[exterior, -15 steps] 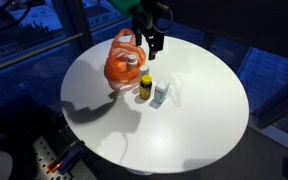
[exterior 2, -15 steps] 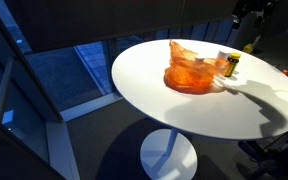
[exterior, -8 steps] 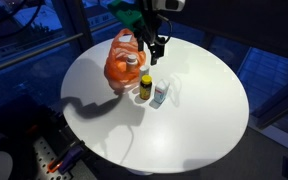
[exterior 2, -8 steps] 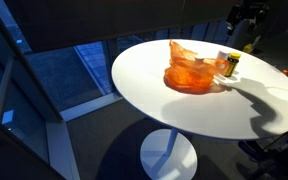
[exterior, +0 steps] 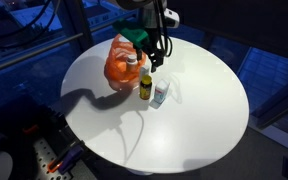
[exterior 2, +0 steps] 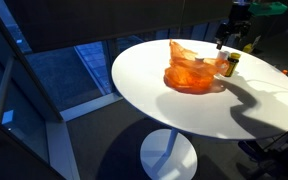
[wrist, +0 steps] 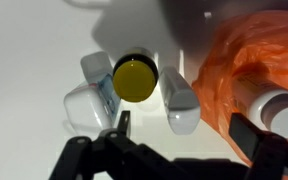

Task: Put the lotion bottle in the plastic bag

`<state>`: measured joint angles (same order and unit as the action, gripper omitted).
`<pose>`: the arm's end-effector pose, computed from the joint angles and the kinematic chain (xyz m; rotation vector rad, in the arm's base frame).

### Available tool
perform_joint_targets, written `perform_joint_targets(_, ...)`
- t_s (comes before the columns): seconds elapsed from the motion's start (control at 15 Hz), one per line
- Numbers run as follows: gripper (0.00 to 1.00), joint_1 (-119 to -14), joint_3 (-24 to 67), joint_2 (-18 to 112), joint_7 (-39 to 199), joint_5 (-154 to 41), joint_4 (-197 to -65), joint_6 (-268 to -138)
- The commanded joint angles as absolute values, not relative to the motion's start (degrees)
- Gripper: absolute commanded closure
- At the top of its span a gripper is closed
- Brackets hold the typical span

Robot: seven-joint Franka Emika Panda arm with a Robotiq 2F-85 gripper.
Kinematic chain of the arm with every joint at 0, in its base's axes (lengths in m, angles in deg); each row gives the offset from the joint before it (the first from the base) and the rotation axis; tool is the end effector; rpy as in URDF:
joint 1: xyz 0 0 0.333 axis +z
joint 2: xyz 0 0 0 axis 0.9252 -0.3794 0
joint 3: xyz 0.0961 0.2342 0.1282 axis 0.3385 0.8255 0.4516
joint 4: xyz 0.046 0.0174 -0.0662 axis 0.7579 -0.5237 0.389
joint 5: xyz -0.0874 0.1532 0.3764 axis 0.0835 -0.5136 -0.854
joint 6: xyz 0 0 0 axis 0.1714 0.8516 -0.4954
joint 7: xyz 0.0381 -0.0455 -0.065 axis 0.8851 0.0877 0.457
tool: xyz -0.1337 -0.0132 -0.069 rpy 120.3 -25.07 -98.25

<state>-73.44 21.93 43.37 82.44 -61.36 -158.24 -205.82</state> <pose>0.5747 -0.0981 0.1623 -3.1184 0.3571 0.0641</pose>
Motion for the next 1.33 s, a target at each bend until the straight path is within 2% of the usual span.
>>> perform_joint_targets(0.0, 0.00, -74.27, 22.98, 39.47, 87.41, -62.61, -153.72, -205.09)
perform_joint_targets(0.33, 0.00, -74.38, 23.70, 36.56, 90.02, -62.31, -151.09, -204.13)
perform_joint_targets(0.4, 0.05, -74.29, 23.71, 36.28, 90.01, -62.16, -150.86, -204.09)
perform_joint_targets(0.67, 0.39, -73.84, 23.58, 35.82, 88.94, -61.78, -150.15, -203.80)
perform_joint_targets(1.07, 0.67, -72.82, 23.07, 36.64, 87.15, -60.94, -150.47, -204.12)
perform_joint_targets(1.13, 0.78, -72.72, 23.05, 36.71, 87.04, -60.90, -150.43, -204.12)
perform_joint_targets(1.2, 0.61, -72.56, 22.94, 36.82, 86.87, -60.69, -150.46, -204.24)
perform_joint_targets(1.27, 0.50, -72.50, 22.94, 36.94, 86.87, -60.65, -150.50, -204.33)
